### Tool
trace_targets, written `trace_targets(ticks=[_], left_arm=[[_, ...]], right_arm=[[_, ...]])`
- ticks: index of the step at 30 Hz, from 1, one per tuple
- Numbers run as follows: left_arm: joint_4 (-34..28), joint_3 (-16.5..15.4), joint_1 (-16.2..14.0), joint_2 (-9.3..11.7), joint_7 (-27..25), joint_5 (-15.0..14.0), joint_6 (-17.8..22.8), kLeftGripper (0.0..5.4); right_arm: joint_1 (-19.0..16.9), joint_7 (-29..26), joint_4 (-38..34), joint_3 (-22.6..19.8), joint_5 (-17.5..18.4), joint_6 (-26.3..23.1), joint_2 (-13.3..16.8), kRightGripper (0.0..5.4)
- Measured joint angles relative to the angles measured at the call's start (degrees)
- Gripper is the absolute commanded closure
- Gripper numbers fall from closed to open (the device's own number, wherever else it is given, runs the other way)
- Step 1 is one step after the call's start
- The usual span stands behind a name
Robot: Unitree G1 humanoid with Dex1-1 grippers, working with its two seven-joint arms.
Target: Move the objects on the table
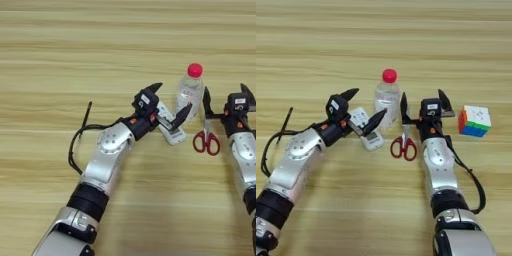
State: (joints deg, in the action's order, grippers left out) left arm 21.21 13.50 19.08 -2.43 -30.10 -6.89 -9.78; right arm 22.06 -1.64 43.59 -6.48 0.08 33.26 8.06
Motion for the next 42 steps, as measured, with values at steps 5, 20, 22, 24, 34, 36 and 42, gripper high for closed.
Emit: trace_targets(ticks=[5,20,22,24,34,36,42], left_arm=[[2.5,0.7,1.2,-1.3,-0.1,0.4,-0.1,0.00],[8.8,0.2,5.1,-1.5,0.0,1.8,-2.4,0.00],[10.0,0.1,5.7,-1.6,0.0,1.9,-2.8,0.00],[11.1,-0.1,6.4,-1.6,0.1,2.0,-3.4,0.00],[16.6,-0.6,9.7,-2.9,0.1,2.4,-5.4,0.00],[18.7,-0.9,10.8,-3.3,0.3,2.5,-6.2,0.00],[25.6,-1.7,15.5,-3.9,0.7,3.2,-8.4,0.00]], right_arm=[[0.0,0.1,0.0,0.2,0.0,0.0,-0.4,0.04],[0.0,1.2,-1.0,0.6,-0.3,-0.2,-1.2,0.04],[0.0,1.2,-1.0,0.7,-0.3,-0.2,-1.4,0.04],[0.0,1.2,-1.2,0.8,-0.3,-0.2,-1.5,0.04],[0.0,1.3,-2.0,1.0,-0.3,-0.3,-1.8,0.04],[0.0,1.3,-2.3,1.0,-0.3,-0.3,-1.8,0.04],[-0.1,1.4,-3.1,1.0,-0.3,-0.4,-2.0,0.04]])
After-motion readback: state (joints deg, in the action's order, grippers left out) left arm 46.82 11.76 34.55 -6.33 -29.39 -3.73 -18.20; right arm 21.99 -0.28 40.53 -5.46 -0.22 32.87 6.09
